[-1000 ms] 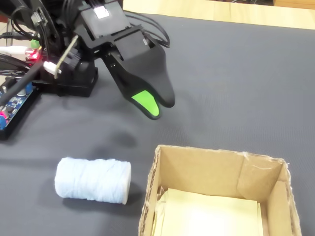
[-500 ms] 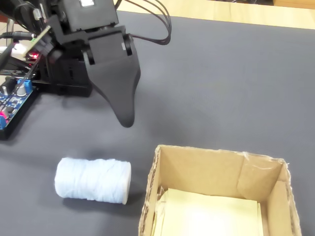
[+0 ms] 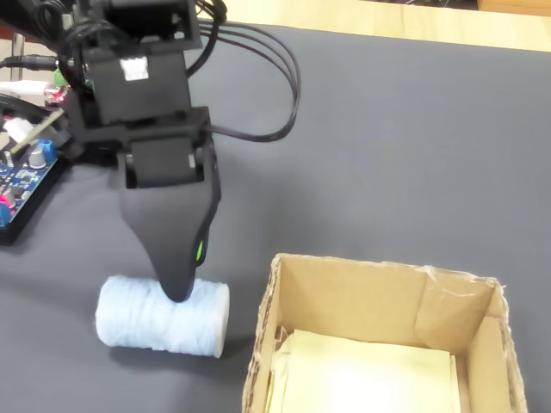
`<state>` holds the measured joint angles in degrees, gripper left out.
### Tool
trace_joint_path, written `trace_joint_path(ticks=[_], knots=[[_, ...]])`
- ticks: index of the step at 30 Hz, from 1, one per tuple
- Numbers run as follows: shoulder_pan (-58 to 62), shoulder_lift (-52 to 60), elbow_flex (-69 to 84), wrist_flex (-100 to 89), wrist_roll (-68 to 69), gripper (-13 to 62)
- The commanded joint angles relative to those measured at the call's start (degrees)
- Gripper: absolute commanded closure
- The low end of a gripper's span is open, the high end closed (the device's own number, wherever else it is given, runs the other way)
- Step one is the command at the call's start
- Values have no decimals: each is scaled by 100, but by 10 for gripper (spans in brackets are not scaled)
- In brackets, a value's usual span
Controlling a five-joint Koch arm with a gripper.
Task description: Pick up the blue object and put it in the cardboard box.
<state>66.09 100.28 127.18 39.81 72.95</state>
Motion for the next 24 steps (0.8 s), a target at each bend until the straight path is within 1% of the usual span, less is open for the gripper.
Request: trace_joint_path(ticks=[1, 9, 14, 18, 24], knots=[[70, -114, -378, 18, 53, 163], [255, -896, -510, -70, 44, 167], [299, -1116, -483, -123, -9, 236], [299, -1037, -387, -378, 9, 296], [141, -510, -176, -800, 193, 296]])
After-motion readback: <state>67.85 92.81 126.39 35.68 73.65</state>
